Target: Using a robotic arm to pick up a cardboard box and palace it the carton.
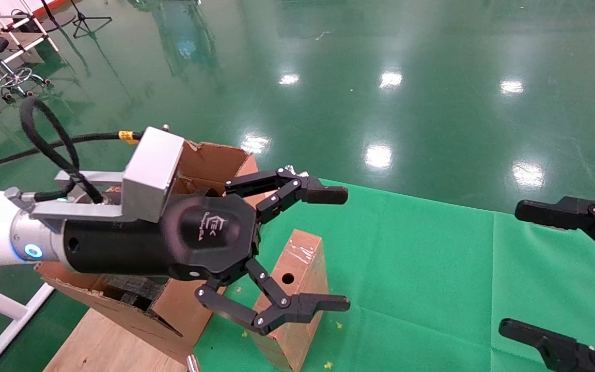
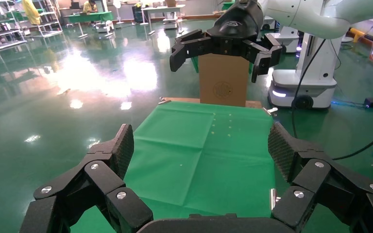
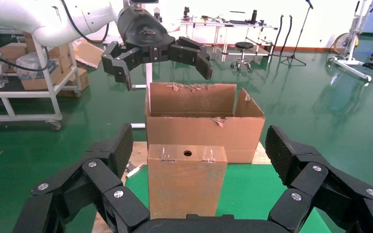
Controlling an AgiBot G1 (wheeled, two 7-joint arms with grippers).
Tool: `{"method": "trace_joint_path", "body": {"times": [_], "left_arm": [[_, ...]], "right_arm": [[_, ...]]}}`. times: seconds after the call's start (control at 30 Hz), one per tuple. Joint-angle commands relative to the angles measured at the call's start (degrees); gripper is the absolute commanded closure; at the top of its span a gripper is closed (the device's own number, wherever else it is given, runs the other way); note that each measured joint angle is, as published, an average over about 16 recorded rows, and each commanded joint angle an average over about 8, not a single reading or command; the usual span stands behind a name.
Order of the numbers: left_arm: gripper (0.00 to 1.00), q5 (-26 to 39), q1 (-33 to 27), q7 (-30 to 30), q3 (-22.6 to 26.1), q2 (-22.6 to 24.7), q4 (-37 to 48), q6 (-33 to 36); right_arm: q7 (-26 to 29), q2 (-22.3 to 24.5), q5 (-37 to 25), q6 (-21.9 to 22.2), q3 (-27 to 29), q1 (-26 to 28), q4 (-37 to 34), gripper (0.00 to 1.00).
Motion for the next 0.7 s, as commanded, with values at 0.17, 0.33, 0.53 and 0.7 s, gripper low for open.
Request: {"method": "trace_joint_path", "body": {"times": [0.17, 0.33, 0.53, 0.7], "left_arm": [[0.00, 0.00, 0.00, 0.00, 0.00, 0.00, 0.00, 0.00], [0.00, 0.00, 0.00, 0.00, 0.00, 0.00, 0.00, 0.00], [0.00, -0.01, 0.01, 0.00, -0.01, 0.00, -0.02, 0.01], [0.00, 0.70, -0.12, 0.19, 0.04, -0.14, -0.20, -0.50]], "right_arm": [[0.00, 0.00, 0.00, 0.00, 0.00, 0.00, 0.00, 0.00], [0.00, 0.00, 0.00, 0.00, 0.00, 0.00, 0.00, 0.00], [0.00, 0.00, 0.00, 0.00, 0.00, 0.00, 0.00, 0.01], [0.00, 0.00, 0.00, 0.00, 0.00, 0.00, 0.00, 0.54]]}}
